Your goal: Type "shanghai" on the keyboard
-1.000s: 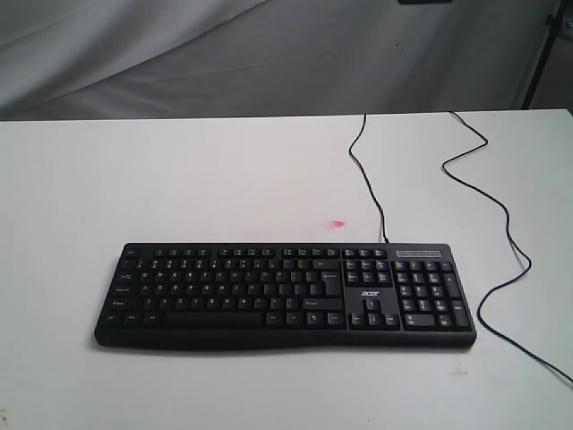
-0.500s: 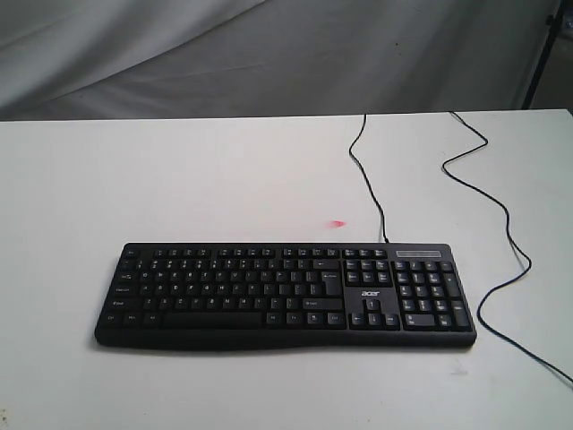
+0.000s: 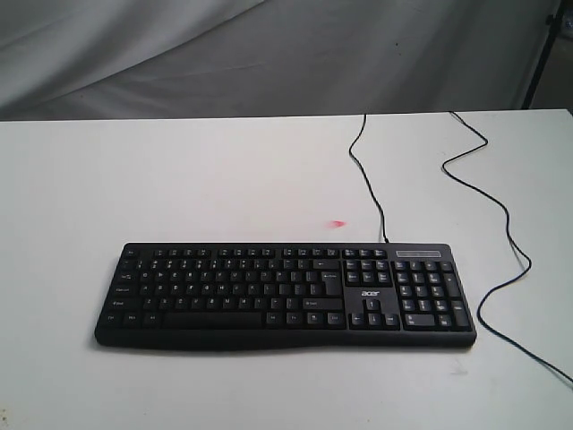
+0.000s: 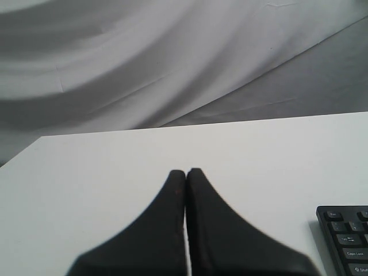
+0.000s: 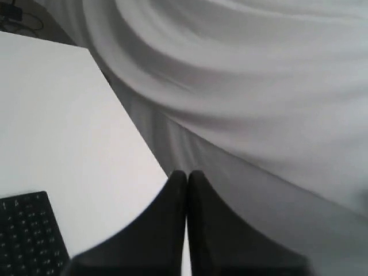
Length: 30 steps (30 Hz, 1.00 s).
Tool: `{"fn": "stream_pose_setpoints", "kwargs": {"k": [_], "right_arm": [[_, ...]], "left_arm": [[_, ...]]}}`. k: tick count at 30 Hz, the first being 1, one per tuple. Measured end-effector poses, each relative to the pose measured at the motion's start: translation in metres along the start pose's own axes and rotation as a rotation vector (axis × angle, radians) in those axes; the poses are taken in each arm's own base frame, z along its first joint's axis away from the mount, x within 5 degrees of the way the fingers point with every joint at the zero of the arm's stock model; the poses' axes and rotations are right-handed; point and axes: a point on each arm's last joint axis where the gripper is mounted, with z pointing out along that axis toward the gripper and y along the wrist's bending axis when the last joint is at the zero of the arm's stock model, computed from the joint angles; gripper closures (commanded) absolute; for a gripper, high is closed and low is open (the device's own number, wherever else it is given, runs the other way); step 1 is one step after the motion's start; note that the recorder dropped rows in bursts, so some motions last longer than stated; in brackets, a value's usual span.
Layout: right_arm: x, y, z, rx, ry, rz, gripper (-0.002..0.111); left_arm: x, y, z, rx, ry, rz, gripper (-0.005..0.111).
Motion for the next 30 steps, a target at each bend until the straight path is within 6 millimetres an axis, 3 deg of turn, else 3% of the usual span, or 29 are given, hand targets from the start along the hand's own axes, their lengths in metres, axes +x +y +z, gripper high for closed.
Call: {"fn": "stream_pose_setpoints", "kwargs": {"k": [7, 11, 20, 25, 30], "right_arm": [[0.011, -0.017, -0.063, 0.251, 0.117, 0.280, 0.108], [0.017, -0.015, -0.091, 0.362, 0.109, 0.399, 0.108], [0.053, 0.021, -0.129, 0.485, 0.121, 0.548, 0.108], [0.072, 0.045, -0.140, 0.503, 0.118, 0.554, 0.108], [0.077, 0.063, -0.158, 0.556, 0.022, 0.513, 0.108]], "left_arm": [[0.000, 0.000, 0.000, 0.000, 0.000, 0.000, 0.106], [0.000, 0.000, 0.000, 0.000, 0.000, 0.000, 0.106], [0.000, 0.000, 0.000, 0.000, 0.000, 0.000, 0.106], [0.000, 0.000, 0.000, 0.000, 0.000, 0.000, 0.106], [0.000, 0.000, 0.000, 0.000, 0.000, 0.000, 0.106]]}}
